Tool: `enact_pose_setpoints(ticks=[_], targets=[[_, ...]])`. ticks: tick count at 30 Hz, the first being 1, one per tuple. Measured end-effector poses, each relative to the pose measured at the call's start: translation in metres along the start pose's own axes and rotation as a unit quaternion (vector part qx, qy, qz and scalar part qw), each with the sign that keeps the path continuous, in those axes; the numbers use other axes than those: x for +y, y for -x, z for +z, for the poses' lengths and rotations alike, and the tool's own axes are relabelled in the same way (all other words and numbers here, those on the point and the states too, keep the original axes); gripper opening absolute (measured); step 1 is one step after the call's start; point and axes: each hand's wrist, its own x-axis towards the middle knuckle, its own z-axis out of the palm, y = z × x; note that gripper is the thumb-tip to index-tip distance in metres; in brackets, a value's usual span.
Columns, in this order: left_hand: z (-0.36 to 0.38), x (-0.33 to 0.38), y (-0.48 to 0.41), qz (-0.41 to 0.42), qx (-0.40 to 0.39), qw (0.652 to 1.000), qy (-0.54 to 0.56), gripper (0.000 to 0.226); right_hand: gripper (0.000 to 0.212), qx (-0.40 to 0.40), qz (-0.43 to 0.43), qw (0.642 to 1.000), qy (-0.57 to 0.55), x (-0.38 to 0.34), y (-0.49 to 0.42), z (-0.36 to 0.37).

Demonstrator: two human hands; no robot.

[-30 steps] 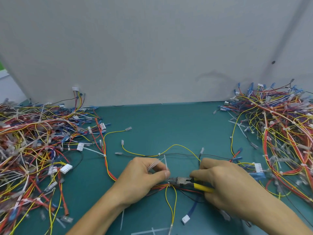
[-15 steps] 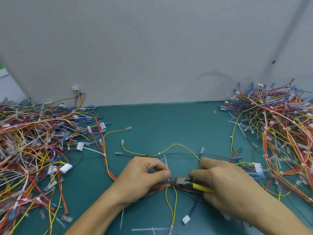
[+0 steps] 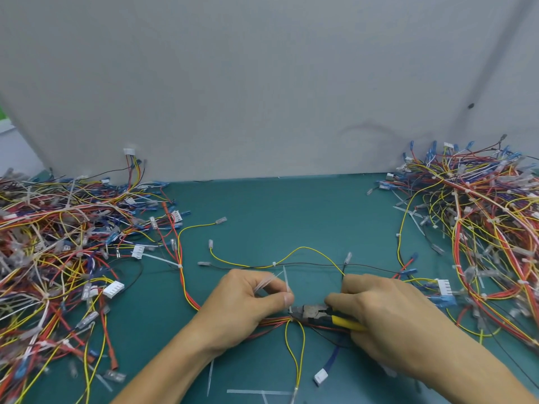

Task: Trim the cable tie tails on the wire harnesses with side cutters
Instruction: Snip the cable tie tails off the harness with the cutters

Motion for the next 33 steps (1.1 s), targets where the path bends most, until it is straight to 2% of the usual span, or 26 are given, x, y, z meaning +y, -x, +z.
enact_pose_setpoints(ticks=[16,23,27,30,33], targets=[[0.001,0.001,-0.001,0.002,0.017,1.000,0.006,0.004,0.020,0.060,-0.032,0.997,0.037,0.000,0.001,0.000],[0.000,0.003,0.000,0.007,0.039,0.999,0.019,0.011,0.021,0.036,-0.011,0.998,0.059,-0.005,0.001,0.000],[-0.009,0.006,-0.001,-0.026,0.059,0.983,0.172,0.014,0.030,0.035,-0.013,0.998,0.058,-0.003,-0.001,-0.003],[-0.024,0.008,-0.001,-0.052,0.082,0.950,0.296,0.007,0.020,0.020,-0.006,0.999,0.046,0.003,-0.001,-0.002],[-0.038,0.008,0.002,-0.062,0.090,0.935,0.338,0.017,0.023,-0.024,0.032,0.998,0.050,0.012,0.000,-0.004]])
